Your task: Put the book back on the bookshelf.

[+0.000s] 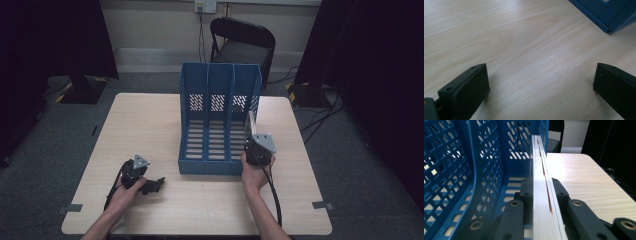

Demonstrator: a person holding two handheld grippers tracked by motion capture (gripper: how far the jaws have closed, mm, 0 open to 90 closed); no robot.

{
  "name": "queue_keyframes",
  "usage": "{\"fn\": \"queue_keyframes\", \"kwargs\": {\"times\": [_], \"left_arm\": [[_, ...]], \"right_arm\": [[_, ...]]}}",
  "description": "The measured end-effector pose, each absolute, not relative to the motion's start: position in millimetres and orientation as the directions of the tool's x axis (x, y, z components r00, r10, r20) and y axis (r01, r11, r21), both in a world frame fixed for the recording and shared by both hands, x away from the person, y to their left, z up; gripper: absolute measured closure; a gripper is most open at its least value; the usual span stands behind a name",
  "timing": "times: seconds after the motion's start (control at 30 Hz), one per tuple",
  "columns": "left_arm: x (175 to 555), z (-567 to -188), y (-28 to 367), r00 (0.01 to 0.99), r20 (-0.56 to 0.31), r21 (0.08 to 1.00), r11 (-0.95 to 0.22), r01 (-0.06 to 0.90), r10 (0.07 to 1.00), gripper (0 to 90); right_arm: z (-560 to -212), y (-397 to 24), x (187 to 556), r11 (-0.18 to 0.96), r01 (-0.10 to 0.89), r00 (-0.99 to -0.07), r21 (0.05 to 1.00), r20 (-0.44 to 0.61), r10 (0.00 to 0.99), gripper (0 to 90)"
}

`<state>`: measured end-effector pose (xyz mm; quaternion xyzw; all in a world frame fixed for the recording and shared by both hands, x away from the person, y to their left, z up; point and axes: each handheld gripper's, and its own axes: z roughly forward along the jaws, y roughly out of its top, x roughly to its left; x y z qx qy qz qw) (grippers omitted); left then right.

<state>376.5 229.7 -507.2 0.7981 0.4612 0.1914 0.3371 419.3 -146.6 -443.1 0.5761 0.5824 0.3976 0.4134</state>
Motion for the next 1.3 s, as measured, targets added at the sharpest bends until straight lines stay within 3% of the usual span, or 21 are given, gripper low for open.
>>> {"fn": "queue_keyframes", "kwargs": {"times": [0.8,1.3], "left_arm": [[376.0,-507.2,229.7,0.504,-0.004,0.714,-0.350,0.607,0.864,0.0],[375.9,-507.2,229.6,0.503,-0.004,0.714,-0.349,0.606,0.865,0.0]], "right_arm": [[-445.3,-142.5,419.5,0.041,0.326,0.026,0.944,-0.052,0.998,75.5],[-444.9,-144.8,420.3,0.033,0.337,-0.002,0.941,-0.035,0.999,65.8]]}}
